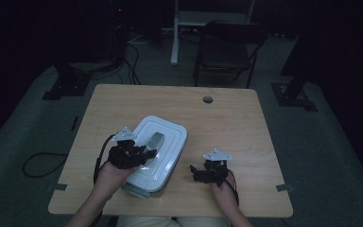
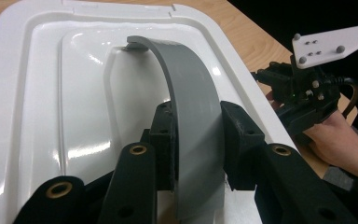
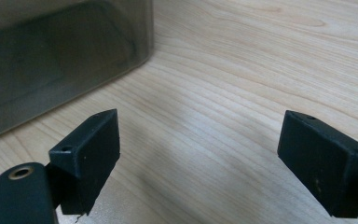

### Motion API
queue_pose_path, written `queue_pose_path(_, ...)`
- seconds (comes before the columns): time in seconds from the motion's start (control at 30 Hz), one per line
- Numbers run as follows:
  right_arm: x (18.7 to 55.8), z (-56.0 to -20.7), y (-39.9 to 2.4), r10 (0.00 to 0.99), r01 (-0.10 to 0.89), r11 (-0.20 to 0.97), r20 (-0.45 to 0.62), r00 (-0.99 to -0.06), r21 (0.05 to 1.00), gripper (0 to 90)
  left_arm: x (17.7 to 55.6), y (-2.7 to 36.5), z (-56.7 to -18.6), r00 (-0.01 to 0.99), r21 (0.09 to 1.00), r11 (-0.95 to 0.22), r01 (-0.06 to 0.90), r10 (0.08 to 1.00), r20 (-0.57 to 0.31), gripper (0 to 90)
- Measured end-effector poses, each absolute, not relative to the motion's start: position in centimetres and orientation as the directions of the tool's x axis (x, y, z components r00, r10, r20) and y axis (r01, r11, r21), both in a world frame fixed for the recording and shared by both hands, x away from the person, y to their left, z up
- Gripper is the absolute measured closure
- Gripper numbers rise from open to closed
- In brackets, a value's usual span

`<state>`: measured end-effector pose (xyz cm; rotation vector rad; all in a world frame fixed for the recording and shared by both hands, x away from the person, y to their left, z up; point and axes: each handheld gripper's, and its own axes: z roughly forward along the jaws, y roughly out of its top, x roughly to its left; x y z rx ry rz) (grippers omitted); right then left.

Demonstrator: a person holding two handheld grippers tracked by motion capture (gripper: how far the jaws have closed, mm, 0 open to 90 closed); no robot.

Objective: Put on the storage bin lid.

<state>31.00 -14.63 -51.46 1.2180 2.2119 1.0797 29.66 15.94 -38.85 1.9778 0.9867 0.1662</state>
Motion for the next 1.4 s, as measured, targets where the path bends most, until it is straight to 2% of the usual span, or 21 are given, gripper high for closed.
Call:
queue_pose_path(0.33, 31.0, -51.5, -14.8, 0.839, 0.536, 0.323, 0.026, -0.543, 0.780, 12.9, 29.9, 15.3, -39.3, 0.687, 0.754, -0.317, 0.575, 0.688, -0.235, 68.2)
queue_pose_path(0.53, 31.1, -51.4, -15.0, 0.841, 0.534, 0.321, 0.023, -0.540, 0.782, 12.9, 29.9, 15.4, -39.2, 0.692, 0.760, -0.332, 0.558, 0.692, -0.206, 60.2)
queue_pose_path(0.8, 31.2, -51.2, -15.7, 0.850, 0.535, 0.308, 0.024, -0.526, 0.787, 12.9, 29.6, 17.0, -38.5, 0.690, 0.784, -0.298, 0.545, 0.690, -0.218, 51.6)
queue_pose_path(1.0, 31.3, -51.2, -16.2, 0.856, 0.539, 0.299, 0.029, -0.517, 0.787, 12.9, 29.4, 18.1, -37.9, 0.690, 0.802, -0.256, 0.539, 0.681, -0.247, 49.8)
queue_pose_path(1.1, 31.3, -51.2, -16.4, 0.857, 0.535, 0.297, 0.027, -0.515, 0.791, 12.9, 29.2, 18.6, -37.5, 0.677, 0.818, -0.248, 0.519, 0.703, -0.217, 48.4)
queue_pose_path(1.13, 31.3, -51.2, -16.4, 0.857, 0.536, 0.297, 0.027, -0.515, 0.790, 12.9, 29.3, 18.9, -37.4, 0.673, 0.821, -0.245, 0.516, 0.708, -0.212, 45.3)
queue_pose_path(1.4, 31.3, -51.3, -16.8, 0.858, 0.539, 0.285, 0.040, -0.512, 0.793, 12.9, 29.5, 21.2, -37.1, 0.638, 0.848, -0.187, 0.496, 0.741, -0.210, 42.1)
